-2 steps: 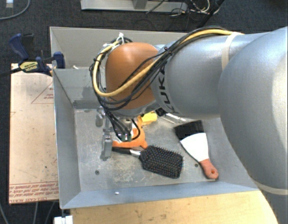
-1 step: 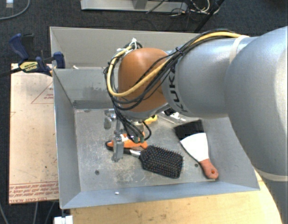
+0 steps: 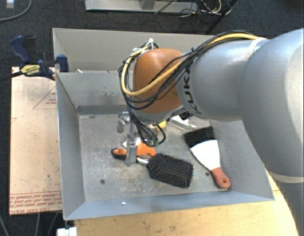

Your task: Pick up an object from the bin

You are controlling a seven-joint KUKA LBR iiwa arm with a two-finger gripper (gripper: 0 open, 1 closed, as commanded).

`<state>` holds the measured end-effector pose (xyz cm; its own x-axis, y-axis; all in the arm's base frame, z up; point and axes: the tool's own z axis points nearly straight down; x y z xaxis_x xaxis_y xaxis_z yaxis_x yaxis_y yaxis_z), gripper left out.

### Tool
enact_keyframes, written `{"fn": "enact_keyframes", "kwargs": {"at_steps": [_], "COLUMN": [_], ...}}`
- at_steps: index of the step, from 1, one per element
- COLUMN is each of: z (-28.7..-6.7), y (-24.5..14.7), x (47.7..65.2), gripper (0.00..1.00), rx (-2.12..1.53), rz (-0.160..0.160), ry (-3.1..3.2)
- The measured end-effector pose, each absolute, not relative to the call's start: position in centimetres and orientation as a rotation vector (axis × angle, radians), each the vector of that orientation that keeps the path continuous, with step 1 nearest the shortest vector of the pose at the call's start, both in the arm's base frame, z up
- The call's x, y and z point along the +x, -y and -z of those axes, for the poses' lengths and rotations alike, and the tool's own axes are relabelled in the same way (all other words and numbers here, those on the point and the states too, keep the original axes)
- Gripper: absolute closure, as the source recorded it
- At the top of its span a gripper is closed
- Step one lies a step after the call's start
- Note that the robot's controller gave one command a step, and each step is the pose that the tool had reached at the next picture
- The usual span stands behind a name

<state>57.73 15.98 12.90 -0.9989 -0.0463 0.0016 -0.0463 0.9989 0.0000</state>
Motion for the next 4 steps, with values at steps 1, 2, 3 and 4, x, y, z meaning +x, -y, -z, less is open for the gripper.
{"fn": "enact_keyframes", "kwargs": {"at_steps": [1,2,3,4], "z": [-11.7,-9.7,-7.0,-7.0], "y": [-15.1,-12.8,-9.6,-9.6], "x": [57.7,57.4,57.4,57.4], "gripper": [0.00,0.00,1.00,1.00], "rx": [-0.035,0.274,-0.145,-0.146], "rz": [0.005,0.004,0.008,0.008], "ry": [3.143,3.130,3.141,3.141]}}
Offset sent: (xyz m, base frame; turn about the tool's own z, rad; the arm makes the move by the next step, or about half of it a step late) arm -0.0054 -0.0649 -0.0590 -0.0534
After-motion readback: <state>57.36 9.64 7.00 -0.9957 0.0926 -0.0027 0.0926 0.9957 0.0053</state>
